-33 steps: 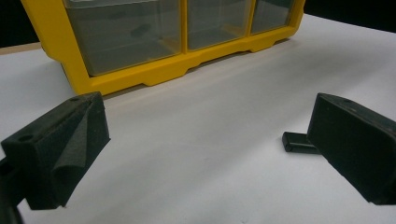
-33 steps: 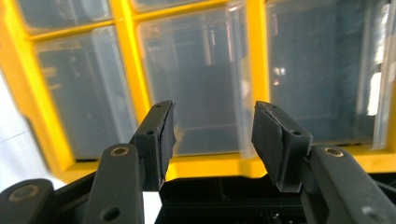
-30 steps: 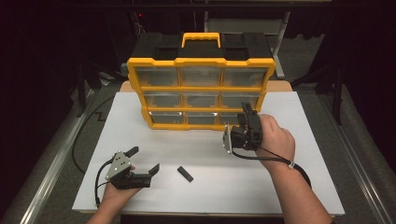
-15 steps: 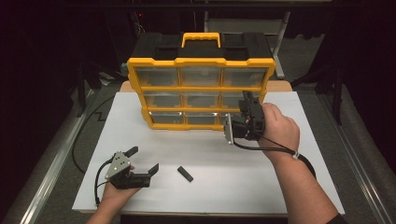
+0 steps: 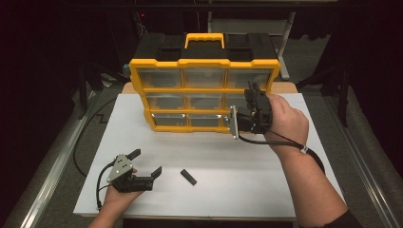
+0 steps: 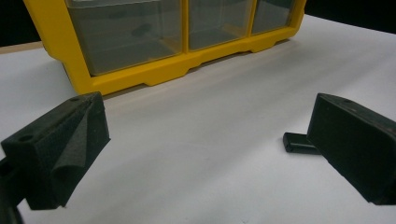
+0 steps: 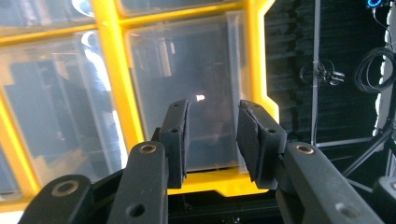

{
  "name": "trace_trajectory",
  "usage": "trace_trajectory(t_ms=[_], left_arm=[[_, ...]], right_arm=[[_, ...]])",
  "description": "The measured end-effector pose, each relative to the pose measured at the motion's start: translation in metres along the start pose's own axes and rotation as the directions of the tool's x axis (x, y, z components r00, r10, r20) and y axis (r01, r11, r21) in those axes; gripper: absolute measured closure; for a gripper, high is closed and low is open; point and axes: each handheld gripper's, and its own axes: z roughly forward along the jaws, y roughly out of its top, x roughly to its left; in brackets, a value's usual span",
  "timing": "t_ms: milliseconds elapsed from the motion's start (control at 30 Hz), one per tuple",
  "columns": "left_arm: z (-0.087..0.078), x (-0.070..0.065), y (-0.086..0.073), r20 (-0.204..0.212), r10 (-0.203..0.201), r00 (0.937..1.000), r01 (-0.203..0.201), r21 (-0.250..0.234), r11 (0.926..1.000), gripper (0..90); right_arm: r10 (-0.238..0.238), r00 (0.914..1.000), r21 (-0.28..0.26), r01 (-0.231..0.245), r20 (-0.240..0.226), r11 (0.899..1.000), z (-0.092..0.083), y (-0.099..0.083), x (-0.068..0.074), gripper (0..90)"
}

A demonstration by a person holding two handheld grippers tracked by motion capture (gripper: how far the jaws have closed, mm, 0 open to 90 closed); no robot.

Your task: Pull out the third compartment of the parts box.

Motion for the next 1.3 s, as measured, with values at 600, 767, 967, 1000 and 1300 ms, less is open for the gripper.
trace_trajectory(t_ms=[600,767,967,1000,1300], left_arm=[[0.000,0.000,0.000,0.005,0.001,1.0000,-0.001,0.006,1.0000,0.3],[-0.001,0.000,0.000,0.005,-0.004,1.0000,0.004,0.002,1.0000,0.3],[0.000,-0.001,0.000,0.003,-0.006,1.0000,0.006,-0.004,1.0000,0.3],[-0.001,0.000,0.000,0.004,-0.002,1.0000,0.002,0.002,1.0000,0.3],[-0.001,0.000,0.000,0.005,-0.003,1.0000,0.003,-0.001,1.0000,0.3]], right_arm=[[-0.047,0.9985,0.044,0.045,0.028,0.998,0.024,-0.001,-0.019,73.6],[-0.063,0.9977,0.045,0.062,0.024,0.997,0.028,-0.001,-0.018,75.1],[-0.075,0.9968,0.048,0.074,0.029,0.996,0.030,0.000,-0.016,75.8],[-0.084,0.9961,0.046,0.082,0.029,0.996,0.031,0.001,-0.016,75.8],[-0.100,0.9945,0.061,0.099,0.030,0.993,0.033,0.003,-0.013,77.5]])
